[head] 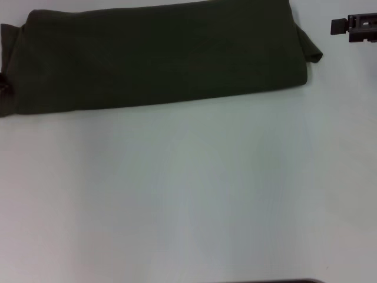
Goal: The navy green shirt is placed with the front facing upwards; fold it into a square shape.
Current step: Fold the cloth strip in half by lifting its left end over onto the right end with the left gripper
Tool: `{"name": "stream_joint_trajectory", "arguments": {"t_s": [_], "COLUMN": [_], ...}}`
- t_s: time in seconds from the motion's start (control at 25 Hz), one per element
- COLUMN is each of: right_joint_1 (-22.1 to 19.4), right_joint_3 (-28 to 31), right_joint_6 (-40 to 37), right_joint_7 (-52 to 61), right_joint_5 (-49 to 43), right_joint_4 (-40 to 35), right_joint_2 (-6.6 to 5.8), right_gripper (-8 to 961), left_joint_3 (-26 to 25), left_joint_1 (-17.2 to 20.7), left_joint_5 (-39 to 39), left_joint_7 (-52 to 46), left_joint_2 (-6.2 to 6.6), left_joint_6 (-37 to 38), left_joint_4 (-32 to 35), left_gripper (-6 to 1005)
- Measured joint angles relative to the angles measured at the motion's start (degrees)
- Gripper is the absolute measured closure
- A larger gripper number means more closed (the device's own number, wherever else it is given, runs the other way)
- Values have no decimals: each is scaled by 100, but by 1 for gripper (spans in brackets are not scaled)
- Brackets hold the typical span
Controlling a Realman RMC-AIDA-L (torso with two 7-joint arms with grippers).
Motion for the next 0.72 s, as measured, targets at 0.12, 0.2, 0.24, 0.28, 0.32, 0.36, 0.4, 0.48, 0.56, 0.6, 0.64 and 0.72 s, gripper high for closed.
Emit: {"name": "stream_joint_trajectory", "arguments": {"t_s": [0.12,0.2,0.24,0.28,0.32,0.36,0.4,0.48,0.56,0.6,0.64,0.72], "right_joint_1": [-2,-1,-2,-1,-1,0,2,6,7,7,7,8], "right_joint_3": [2,2,3,3,3,3,3,3,3,3,3,3], "right_joint_6": [0,0,1,1,2,2,3,4,5,5,5,7], "right_joint_7": [0,0,0,0,0,0,0,0,0,0,0,-1], "right_joint_5": [0,0,0,0,0,-1,0,0,0,0,0,-1], "right_joint_4": [0,0,0,0,0,0,0,0,0,0,0,0], "right_joint_2": [0,-1,-1,-2,-2,-3,-3,-4,-4,-4,-4,-4], "right_gripper": [37,37,37,37,37,37,37,36,36,36,36,36], "left_joint_3": [17,19,19,19,19,19,20,20,20,19,19,19], "left_joint_1": [-7,-17,-28,-38,-50,-63,-70,-77,-88,-102,-117,-139], "left_joint_5": [113,129,130,130,132,131,126,104,96,104,115,125], "left_joint_7": [-123,-135,-134,-129,-123,-114,-108,-103,-102,-101,-101,-97], "left_joint_2": [-4,-5,-5,-5,-5,-5,-7,-30,-57,-73,-85,-111], "left_joint_6": [-78,-87,-88,-88,-89,-89,-89,-91,-92,-93,-94,-100], "left_joint_4": [-29,-84,-131,-170,-210,-242,-261,-276,-274,-274,-276,-284], "left_gripper": [386,386,386,386,386,386,386,386,386,387,387,387]}}
